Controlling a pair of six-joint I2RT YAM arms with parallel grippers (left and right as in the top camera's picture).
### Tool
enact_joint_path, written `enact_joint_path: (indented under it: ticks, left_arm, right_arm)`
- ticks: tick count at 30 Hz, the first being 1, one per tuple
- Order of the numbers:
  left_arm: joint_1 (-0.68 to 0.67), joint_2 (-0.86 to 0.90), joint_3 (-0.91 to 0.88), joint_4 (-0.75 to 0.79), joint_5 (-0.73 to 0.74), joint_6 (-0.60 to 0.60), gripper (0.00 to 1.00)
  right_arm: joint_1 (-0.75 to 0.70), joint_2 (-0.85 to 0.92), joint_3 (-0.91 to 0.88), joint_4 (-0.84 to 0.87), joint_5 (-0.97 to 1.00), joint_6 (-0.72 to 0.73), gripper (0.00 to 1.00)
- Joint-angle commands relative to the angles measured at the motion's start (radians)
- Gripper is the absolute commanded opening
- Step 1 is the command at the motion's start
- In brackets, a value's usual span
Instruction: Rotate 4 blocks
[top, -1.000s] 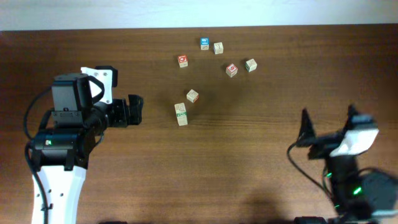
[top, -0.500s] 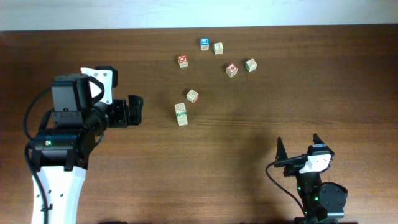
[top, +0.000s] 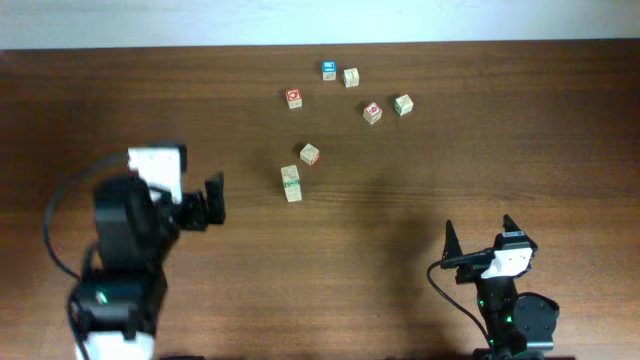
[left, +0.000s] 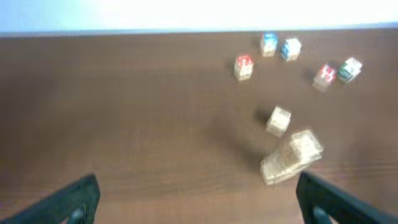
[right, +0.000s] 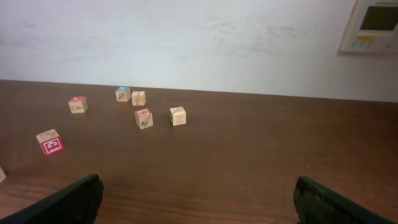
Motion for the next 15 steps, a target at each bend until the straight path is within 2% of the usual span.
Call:
enact_joint_path:
  ticks: [1,3,7,8,11,15]
  left_arm:
    - [0.008,-0.255,-0.396,0.304,-0.018,0.099,0.99]
    - [0.016,-0.435,-0.603,0.471,-0.019,0.169,0.99]
    - [0.049,-0.687,-0.834,0.508,-0.017,0.171,0.99]
    - [0.053,-0.729,-0.830,0.433,-0.031,0.172,0.99]
    - [0.053,-0.876,-0.831,0.434,-0.061,0.172,0.99]
    - [0.054,-0.861,-0.830,0.424,-0.060,0.171,0.99]
  right_arm:
    - [-0.004,-0.008,-0.009,0.000,-0.009,0.008,0.98]
    - [-0.004,-0.008,-0.009,0.000,-0.009,0.008,0.98]
    - [-0.004,-0.008,-0.009,0.000,-0.009,0.008,0.98]
    - [-0.004,-0.008,-0.009,0.000,-0.010,0.008,0.98]
    - [-0.004,-0.008,-0.009,0.000,-0.009,0.008,0.98]
    - [-0.004,-0.008,-0.009,0.000,-0.009,0.008,0.98]
